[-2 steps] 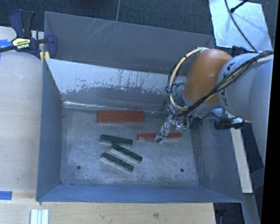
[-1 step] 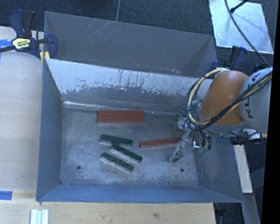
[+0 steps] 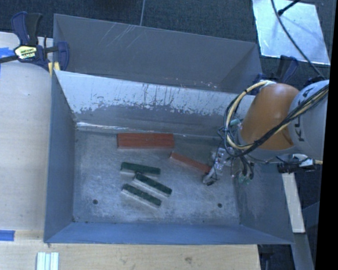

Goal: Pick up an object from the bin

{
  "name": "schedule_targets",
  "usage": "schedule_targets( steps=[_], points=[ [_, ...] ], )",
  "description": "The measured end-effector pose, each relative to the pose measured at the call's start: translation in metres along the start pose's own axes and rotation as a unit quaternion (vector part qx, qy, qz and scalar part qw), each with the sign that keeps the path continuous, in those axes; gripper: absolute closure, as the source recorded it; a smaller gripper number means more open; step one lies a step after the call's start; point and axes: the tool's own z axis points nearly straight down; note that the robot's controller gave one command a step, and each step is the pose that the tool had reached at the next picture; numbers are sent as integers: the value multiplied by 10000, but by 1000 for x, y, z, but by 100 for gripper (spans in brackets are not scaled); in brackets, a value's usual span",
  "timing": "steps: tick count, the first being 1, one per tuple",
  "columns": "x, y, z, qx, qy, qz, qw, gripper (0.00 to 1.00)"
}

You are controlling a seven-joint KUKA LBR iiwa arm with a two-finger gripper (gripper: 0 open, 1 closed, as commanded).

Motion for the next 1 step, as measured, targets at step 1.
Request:
schedule_targets(
  steps=[1],
  points=[
    [5, 3, -204, 1, -43, -975, 9952, 100]
  ],
)
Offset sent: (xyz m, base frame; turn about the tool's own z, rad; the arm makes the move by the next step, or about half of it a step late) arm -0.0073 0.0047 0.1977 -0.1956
